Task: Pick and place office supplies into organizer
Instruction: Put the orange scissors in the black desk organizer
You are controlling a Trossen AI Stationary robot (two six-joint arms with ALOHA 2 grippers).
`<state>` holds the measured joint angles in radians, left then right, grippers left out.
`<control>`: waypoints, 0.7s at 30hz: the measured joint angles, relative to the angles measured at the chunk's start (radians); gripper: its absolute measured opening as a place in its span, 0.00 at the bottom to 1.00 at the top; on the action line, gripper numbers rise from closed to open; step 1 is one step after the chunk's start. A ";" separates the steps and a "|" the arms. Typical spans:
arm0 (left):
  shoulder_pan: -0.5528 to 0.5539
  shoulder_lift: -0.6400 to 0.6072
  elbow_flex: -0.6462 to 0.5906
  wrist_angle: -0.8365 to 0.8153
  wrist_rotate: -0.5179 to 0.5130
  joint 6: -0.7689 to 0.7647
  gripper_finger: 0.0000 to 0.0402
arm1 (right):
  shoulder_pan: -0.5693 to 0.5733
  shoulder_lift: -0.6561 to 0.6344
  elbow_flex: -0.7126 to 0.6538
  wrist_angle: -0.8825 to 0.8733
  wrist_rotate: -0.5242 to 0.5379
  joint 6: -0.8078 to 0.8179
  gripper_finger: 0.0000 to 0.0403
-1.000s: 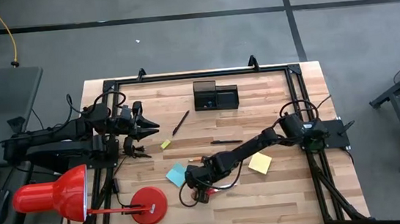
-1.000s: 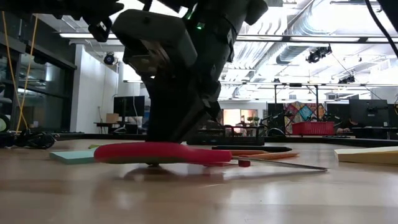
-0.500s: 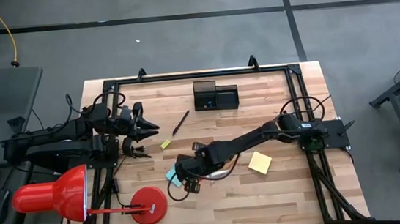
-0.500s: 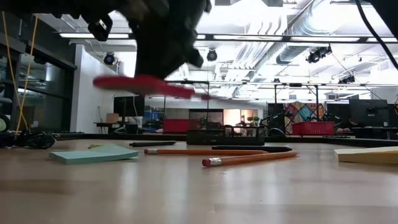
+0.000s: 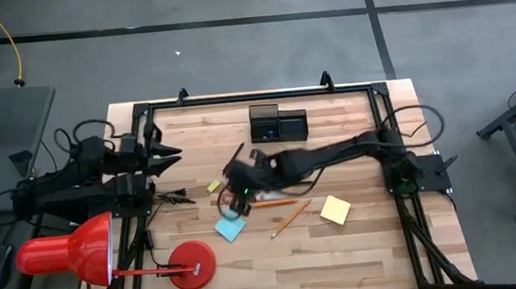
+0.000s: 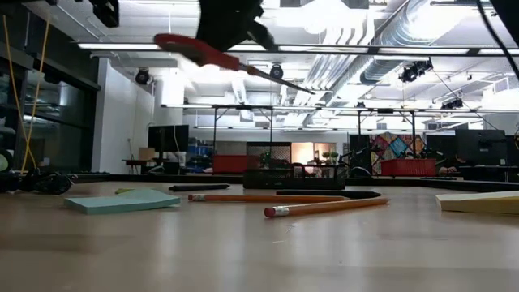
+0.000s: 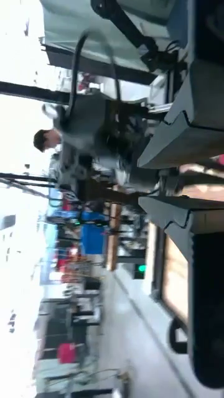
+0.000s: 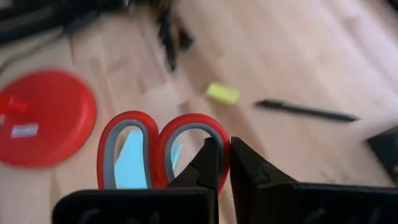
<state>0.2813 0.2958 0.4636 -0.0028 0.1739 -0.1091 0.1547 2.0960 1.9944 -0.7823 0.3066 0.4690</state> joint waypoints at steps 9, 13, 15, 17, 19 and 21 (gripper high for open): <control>0.000 -0.023 0.000 -0.001 -0.007 0.008 0.18 | -0.099 -0.339 -0.486 0.408 0.017 0.065 0.00; 0.000 -0.023 0.000 -0.012 -0.039 0.008 0.18 | -0.168 -0.484 -0.680 0.600 0.036 0.080 0.00; 0.000 -0.022 0.000 -0.022 -0.064 0.010 0.18 | -0.214 -0.537 -0.765 0.698 0.033 0.080 0.00; 0.000 -0.022 0.000 -0.032 -0.089 0.011 0.18 | -0.266 -0.583 -0.848 0.811 0.005 0.077 0.00; 0.000 -0.022 0.000 -0.037 -0.108 0.011 0.18 | -0.323 -0.611 -0.918 0.931 -0.044 0.067 0.00; 0.000 -0.022 0.000 -0.045 -0.126 0.004 0.18 | -0.380 -0.619 -0.977 1.030 -0.094 0.054 0.00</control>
<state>0.2813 0.2733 0.4633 -0.0481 0.0481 -0.1047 -0.2255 1.4773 1.0169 0.2475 0.2130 0.5228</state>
